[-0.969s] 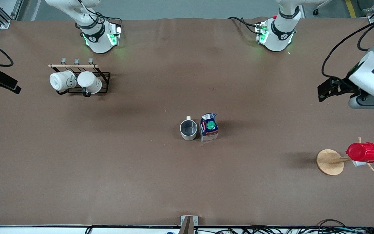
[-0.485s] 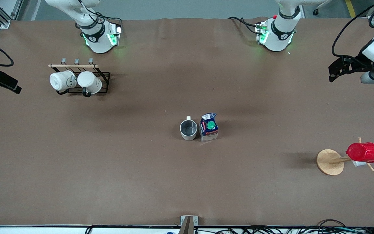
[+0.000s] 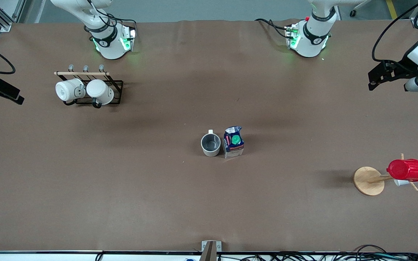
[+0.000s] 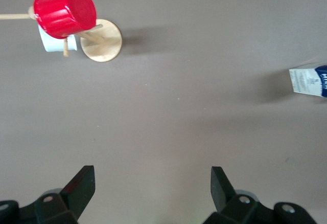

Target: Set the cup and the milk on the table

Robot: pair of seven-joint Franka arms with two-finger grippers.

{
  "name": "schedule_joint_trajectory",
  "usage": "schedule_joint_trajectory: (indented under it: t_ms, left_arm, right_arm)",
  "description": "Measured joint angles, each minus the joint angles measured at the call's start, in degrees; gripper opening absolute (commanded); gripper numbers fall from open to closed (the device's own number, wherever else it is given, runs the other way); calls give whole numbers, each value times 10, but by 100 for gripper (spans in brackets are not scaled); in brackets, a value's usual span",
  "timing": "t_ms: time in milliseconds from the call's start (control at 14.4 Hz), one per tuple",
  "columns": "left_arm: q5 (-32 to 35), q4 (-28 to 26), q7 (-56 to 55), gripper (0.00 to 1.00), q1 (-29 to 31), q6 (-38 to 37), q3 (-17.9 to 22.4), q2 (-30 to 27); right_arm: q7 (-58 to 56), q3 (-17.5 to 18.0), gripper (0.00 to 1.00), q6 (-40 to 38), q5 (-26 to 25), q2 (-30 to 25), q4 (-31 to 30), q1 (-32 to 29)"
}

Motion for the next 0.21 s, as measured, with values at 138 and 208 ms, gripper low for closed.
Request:
schedule_joint_trajectory:
  t_ms: [138, 208]
  left_arm:
    - [-20, 0, -12, 100, 0, -5, 0, 0]
    - [-23, 0, -16, 100, 0, -6, 0, 1]
  right_arm:
    - [-3, 0, 100, -3, 0, 0, 0, 0]
    - [-9, 0, 100, -6, 0, 0, 0, 0]
